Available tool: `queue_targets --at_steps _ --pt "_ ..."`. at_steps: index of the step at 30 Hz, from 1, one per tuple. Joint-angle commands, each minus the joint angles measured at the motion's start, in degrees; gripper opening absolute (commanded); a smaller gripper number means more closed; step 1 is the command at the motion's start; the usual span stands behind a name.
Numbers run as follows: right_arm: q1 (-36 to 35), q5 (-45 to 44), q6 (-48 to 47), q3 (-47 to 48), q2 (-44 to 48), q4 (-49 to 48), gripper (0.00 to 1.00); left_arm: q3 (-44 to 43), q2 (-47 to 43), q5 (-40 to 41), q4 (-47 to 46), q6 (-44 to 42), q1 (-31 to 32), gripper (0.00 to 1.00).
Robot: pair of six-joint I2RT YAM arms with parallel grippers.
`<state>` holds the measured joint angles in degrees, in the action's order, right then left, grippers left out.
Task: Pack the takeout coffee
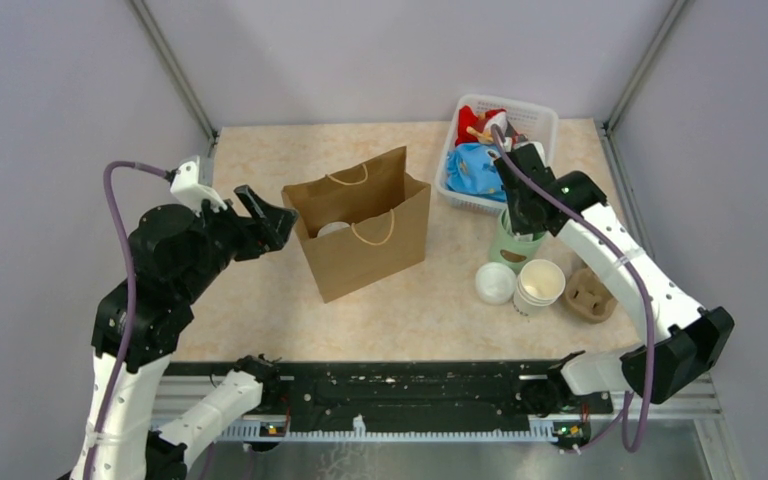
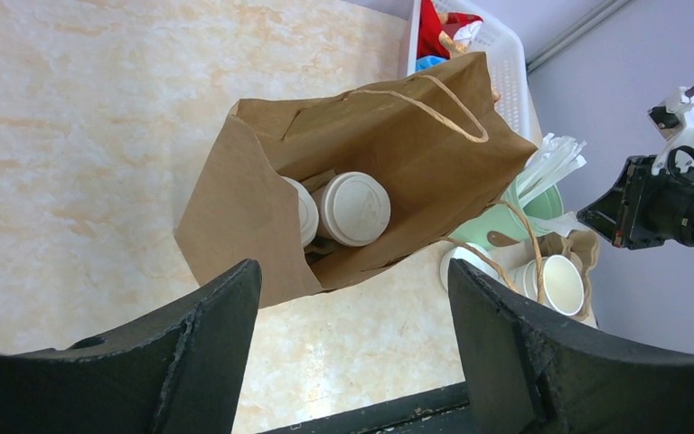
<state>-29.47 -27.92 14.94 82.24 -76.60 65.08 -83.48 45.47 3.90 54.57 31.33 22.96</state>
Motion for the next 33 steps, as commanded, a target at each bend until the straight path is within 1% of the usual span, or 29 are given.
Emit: queue_targets --at_steps 1,6,11,14,16,19,21,23,26,28,33 --pt "0.44 -2.92 -0.52 5.76 0.0 1.79 0.0 -2.1 -0.9 -0.26 -0.88 0.56 -0.02 0.82" --pt "0.43 -2.25 -0.13 17.61 1.37 9.36 0.0 -2.36 -1.09 0.31 -0.91 0.57 -0.02 0.82" --pt "0.47 0.18 -1.46 30.11 0.99 13.3 0.0 -2.96 -0.11 -0.07 -1.39 -0.99 -0.02 0.82" --pt "0.38 6.07 -2.65 40.38 -2.03 14.61 0.0 -3.56 0.63 -0.61 -1.65 -1.57 -0.02 0.82" --pt "0.39 12.8 -2.89 48.16 -5.07 14.0 0.0 -3.62 0.88 -0.82 -1.95 -1.79 -0.02 0.82" --pt "0.41 21.31 -1.52 57.29 -8.86 13.46 0.0 -3.75 0.69 -0.7 -1.93 -1.61 -0.02 0.82" --pt "0.43 28.04 0.38 58.6 -9.36 10.67 0.0 -3.55 0.16 -0.17 -1.79 -1.14 -0.02 0.82" --pt "0.4 36.39 2.82 56.35 -8.16 4.43 0.0 -3.57 -0.38 0.16 -1.76 -0.93 -0.02 0.82" --pt "0.45 43.9 6.42 52.15 -6.42 -2.52 0.0 -3.95 -1.03 0.88 -1.04 -0.67 -0.02 0.82" --pt "0.31 46.8 7.21 51.47 -5.94 -4.77 0.0 -4.12 -1.37 1.46 -0.58 -0.47 -0.02 0.82" --pt "0.1 50.23 8.79 50.89 -4.76 -10.19 0.0 -3.53 -1.82 1.66 -0.85 -0.09 -0.04 0.82"
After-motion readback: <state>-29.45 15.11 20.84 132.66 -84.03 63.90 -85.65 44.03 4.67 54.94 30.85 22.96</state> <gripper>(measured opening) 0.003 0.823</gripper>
